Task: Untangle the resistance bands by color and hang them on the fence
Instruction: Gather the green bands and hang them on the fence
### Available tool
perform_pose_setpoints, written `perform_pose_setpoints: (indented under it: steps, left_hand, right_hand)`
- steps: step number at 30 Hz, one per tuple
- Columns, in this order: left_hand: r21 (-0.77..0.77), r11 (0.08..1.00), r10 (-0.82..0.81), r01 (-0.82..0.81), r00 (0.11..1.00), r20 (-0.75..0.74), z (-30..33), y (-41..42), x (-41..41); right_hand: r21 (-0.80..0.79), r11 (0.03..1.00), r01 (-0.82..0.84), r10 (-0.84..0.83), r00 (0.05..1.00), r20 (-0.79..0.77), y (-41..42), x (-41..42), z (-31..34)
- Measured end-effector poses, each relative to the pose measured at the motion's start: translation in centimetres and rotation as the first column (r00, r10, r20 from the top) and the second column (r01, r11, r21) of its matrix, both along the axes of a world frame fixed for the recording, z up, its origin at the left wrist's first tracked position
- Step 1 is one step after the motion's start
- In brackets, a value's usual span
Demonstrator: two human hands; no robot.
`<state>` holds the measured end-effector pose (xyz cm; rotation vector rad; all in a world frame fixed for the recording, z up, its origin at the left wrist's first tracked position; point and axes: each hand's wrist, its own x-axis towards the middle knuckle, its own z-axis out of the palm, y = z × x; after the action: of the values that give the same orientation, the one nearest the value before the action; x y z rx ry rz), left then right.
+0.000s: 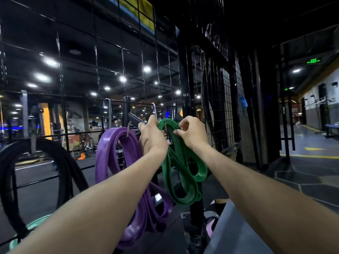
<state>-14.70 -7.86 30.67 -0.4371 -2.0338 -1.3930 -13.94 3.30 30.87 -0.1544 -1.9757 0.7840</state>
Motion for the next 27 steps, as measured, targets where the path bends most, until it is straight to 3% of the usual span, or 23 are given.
perform_pose_setpoints:
  steps: [6,13,20,27]
  left_hand:
    - [0.042,0.997,-0.059,0.059,0.998,0.001,-0.2,-0.2,0.0]
    - [0.072,0.993,-0.094,0.089,0.993,0.072,-0.1,0.6,0.0]
    - [-0.058,0.998,-0.04,0.037,0.999,-0.038,-1.2,-0.1,-0.5]
    - [-0.056,0.995,-0.078,0.077,0.997,-0.013,-1.1,-0.6,-0.2]
  right_hand:
    - [0.133,0.991,0.007,-0.018,0.997,0.078,-0.5,-0.4,-1.7]
    - [0.123,0.992,0.01,-0.025,0.993,0.118,0.5,0.2,-0.7]
    - [0.108,0.99,-0.087,0.071,0.986,0.15,0.2,-0.5,-2.8]
    - [0.285,0.957,-0.054,-0.031,0.958,0.286,0.0,1.5,-1.5]
